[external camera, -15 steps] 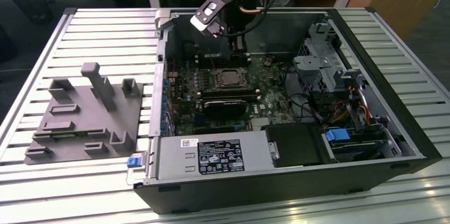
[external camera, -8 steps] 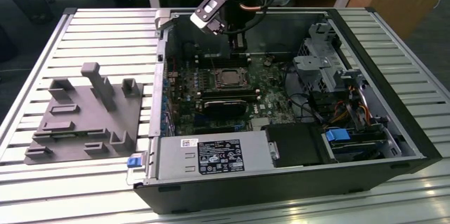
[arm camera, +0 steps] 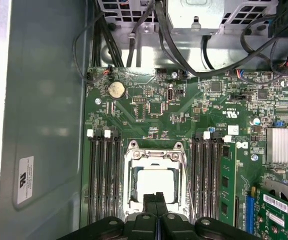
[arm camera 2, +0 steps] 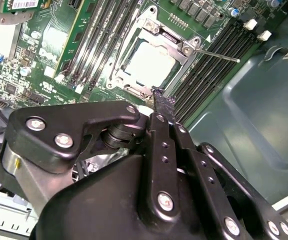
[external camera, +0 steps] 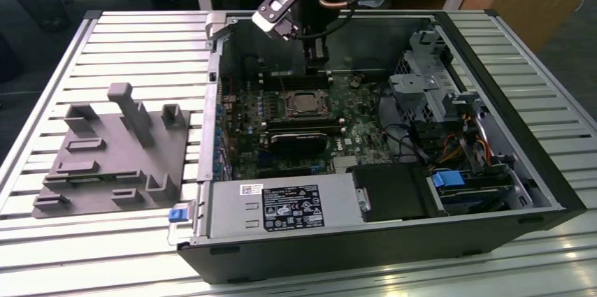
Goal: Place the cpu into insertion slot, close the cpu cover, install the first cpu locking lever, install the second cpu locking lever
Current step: 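Install the first cpu locking lever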
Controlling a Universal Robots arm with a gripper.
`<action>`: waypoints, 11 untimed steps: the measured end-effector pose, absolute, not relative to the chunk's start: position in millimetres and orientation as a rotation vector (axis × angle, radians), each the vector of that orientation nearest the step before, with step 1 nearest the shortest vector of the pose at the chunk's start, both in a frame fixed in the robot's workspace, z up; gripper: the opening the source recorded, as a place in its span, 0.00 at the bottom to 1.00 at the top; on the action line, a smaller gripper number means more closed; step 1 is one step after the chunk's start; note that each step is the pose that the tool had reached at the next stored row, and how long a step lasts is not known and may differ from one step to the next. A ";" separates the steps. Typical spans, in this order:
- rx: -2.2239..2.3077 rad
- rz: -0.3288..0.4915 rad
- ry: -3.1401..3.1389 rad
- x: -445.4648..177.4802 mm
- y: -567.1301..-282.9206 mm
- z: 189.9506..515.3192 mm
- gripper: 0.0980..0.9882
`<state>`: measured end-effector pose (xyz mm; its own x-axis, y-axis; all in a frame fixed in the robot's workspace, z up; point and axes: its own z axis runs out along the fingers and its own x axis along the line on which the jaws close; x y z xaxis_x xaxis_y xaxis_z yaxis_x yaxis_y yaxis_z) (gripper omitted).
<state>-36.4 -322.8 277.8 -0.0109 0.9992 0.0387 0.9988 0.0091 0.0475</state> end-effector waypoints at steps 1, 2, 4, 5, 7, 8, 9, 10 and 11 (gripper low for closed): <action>2.205 0.096 2.228 -36.4 -322.8 277.9 0.01; 2.201 0.096 2.232 -36.4 -322.8 277.9 0.01; 2.184 0.096 2.249 -36.4 -322.8 278.0 0.01; 2.175 0.096 2.258 -36.4 -322.8 278.1 0.01; 2.157 0.096 2.276 -36.4 -322.8 278.0 0.01; 2.149 0.096 2.283 -36.4 -322.8 278.0 0.01; 2.142 0.096 2.290 -36.4 -322.8 278.0 0.01; 2.135 0.096 2.298 -36.4 -322.8 278.0 0.01; 2.127 0.096 2.305 -36.4 -322.8 278.0 0.01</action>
